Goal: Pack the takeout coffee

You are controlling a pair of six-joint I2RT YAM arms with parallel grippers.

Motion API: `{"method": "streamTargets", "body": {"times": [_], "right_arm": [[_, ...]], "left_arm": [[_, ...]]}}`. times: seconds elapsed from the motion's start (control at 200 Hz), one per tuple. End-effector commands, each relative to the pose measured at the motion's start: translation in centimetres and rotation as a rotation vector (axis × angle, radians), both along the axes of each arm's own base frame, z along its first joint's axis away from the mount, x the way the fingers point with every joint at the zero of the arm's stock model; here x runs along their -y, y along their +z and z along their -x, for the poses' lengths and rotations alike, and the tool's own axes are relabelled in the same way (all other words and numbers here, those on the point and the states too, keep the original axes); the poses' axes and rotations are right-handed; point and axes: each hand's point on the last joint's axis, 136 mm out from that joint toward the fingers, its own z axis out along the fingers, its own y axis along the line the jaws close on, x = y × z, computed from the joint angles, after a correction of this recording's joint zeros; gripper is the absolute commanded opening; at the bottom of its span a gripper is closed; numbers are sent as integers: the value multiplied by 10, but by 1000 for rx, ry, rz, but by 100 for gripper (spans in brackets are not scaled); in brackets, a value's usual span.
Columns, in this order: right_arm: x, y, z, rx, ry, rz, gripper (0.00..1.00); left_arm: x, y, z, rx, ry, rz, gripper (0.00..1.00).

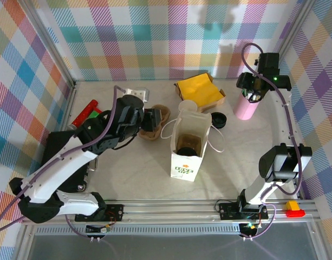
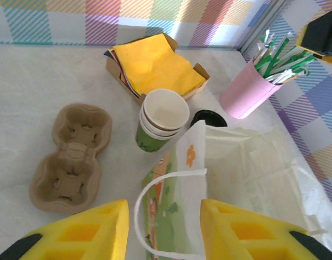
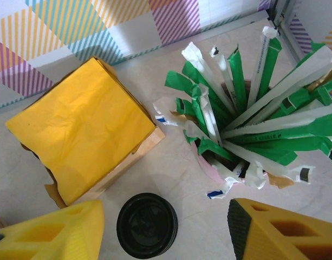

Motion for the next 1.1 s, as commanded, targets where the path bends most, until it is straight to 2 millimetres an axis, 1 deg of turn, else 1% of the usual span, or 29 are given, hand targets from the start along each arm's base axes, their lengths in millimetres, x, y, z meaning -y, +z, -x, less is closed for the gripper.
{"method": "streamTargets", "body": {"times": [0.0,0.16,0.27,0.45,0.51,0.7,0.855,1.095], "right_arm": [[6,-9,7,-29,-1,28,59],[10,-27,3,-74,4,54,57],[12,-35,-1,-99,6,62,54],[13,-40,-9,-111,12,68,51],[15,-43,-12,-122,9,71,51],[15,-53,-18,-153,23,74,51],[18,-55,-21,-155,21,96,51],[26,-57,-23,-161,20,150,45]], "left_arm": [[-13,2,-3,70,16,-37,39],[-21,-2,1,83,15,-54,39],[-23,-4,2,77,19,-61,39],[-17,-6,3,65,-5,-42,39],[-14,-7,4,60,-16,-37,39],[-14,-9,5,40,-8,-23,39],[-13,-11,6,29,-10,-12,39],[-10,-14,5,24,-17,-4,39]]}}
